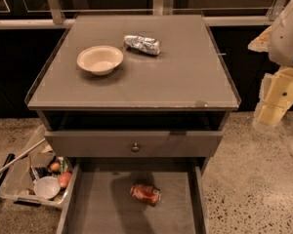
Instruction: Pick coke can from middle drawer and place on counter
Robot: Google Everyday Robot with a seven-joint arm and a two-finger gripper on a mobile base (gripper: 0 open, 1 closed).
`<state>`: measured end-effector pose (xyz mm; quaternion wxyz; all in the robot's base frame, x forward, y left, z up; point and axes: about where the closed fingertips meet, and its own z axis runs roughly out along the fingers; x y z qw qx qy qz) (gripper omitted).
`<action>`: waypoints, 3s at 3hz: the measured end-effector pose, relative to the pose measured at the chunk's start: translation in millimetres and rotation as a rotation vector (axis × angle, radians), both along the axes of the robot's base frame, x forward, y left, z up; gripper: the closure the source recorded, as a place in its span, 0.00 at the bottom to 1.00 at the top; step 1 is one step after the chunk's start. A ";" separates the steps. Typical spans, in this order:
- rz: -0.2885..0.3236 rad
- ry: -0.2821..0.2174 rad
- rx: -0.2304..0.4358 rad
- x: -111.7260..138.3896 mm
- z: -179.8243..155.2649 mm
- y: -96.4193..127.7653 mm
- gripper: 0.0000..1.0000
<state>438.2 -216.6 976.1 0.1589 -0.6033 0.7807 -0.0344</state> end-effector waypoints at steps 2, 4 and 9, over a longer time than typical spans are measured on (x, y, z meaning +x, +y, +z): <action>0.048 -0.036 0.011 -5.3 -23.2 10.7 0.00; 0.176 -0.071 0.186 -8.2 -106.1 25.0 0.00; 0.259 -0.026 0.423 -34.2 -238.9 78.1 0.00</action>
Offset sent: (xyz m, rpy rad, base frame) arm -0.0116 0.0201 -0.0722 0.0358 -0.0471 0.1208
